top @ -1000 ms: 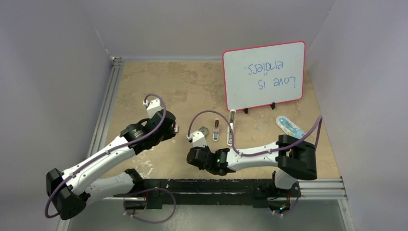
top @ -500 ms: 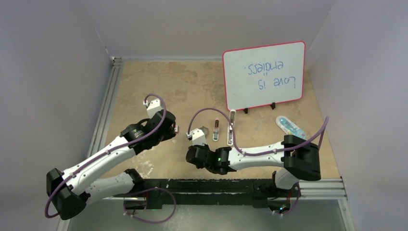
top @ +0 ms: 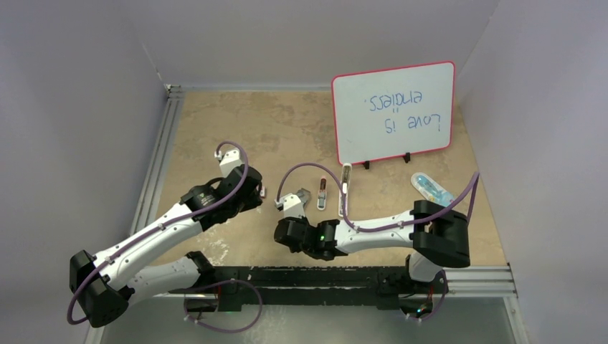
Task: Load the staples into the stapler
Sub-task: Adjust the staple in the stapler.
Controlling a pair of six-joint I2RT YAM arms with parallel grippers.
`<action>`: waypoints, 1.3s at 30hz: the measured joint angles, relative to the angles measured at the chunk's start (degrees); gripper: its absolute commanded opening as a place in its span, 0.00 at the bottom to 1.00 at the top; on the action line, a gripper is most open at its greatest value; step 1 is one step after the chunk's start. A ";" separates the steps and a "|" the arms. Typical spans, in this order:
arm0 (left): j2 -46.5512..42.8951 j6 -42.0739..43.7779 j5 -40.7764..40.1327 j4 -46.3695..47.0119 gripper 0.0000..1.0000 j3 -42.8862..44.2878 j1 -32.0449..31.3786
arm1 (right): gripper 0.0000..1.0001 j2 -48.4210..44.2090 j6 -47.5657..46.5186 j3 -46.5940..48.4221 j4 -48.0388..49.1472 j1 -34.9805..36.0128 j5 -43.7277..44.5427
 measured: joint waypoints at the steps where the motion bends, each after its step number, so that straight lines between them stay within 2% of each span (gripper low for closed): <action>1: 0.00 0.00 0.00 0.00 0.26 0.00 0.00 | 0.30 0.07 0.07 0.00 0.00 0.00 -0.20; 39: 0.00 -0.13 0.20 0.09 0.26 -0.90 0.00 | 0.31 1.36 2.51 0.00 -0.48 -0.35 -0.87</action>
